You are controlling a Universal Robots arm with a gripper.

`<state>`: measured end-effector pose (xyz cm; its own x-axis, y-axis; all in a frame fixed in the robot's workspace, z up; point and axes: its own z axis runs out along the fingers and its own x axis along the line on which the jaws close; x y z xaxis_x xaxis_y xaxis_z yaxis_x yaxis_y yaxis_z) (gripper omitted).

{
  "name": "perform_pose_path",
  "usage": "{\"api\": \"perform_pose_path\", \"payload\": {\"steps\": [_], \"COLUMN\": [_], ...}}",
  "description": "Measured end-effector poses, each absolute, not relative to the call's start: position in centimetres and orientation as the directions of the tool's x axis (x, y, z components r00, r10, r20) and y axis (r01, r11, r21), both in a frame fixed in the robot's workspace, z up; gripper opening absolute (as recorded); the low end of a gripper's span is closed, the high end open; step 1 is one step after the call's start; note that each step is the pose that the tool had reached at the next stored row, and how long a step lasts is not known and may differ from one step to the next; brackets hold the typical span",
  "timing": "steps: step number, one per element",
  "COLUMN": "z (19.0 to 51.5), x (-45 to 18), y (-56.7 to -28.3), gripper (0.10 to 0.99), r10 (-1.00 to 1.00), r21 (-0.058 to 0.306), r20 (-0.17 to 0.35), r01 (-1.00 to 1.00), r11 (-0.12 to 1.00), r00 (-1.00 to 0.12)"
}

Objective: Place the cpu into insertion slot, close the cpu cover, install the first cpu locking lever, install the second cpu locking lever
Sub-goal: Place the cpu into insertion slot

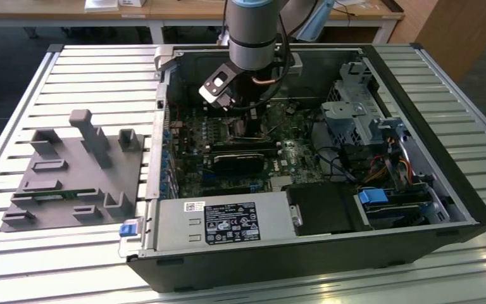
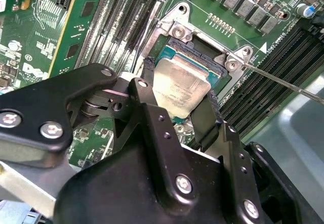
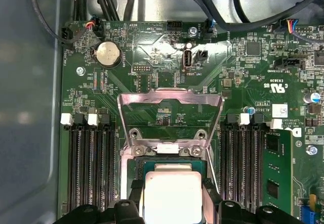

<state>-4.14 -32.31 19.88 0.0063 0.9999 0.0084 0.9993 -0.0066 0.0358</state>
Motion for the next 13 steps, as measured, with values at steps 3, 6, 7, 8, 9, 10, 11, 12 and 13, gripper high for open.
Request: {"api": "perform_pose_path", "payload": {"steps": [3,6,7,8,9,10,11,12,13], "z": [19.71,19.48,19.41,19.37,19.37,19.37,19.37,19.37,19.37], "x": [-4.14,-4.14,-4.15,-4.16,-4.16,-4.16,-4.16,-4.17,-4.18], "y": [-32.24,-32.20,-32.18,-32.17,-32.17,-32.17,-32.17,-32.17,-32.17], "gripper": [0.541,0.541,0.541,0.541,0.541,0.541,0.541,0.541,0.541], "r10": [1.000,1.000,1.000,1.000,1.000,1.000,1.000,1.000,1.000], "r21": [0.036,0.036,0.036,0.036,0.036,0.036,0.036,0.036,0.036], "r20": [0.007,0.004,0.003,0.003,0.003,0.003,0.003,0.003,0.003], "r01": [0.999,0.999,0.999,0.999,0.999,0.999,0.999,0.999,0.999], "r11": [-0.006,-0.006,-0.006,-0.006,-0.006,-0.006,-0.006,-0.006,-0.006], "r00": [0.006,0.006,0.006,0.006,0.006,0.006,0.006,0.006,0.006]}}
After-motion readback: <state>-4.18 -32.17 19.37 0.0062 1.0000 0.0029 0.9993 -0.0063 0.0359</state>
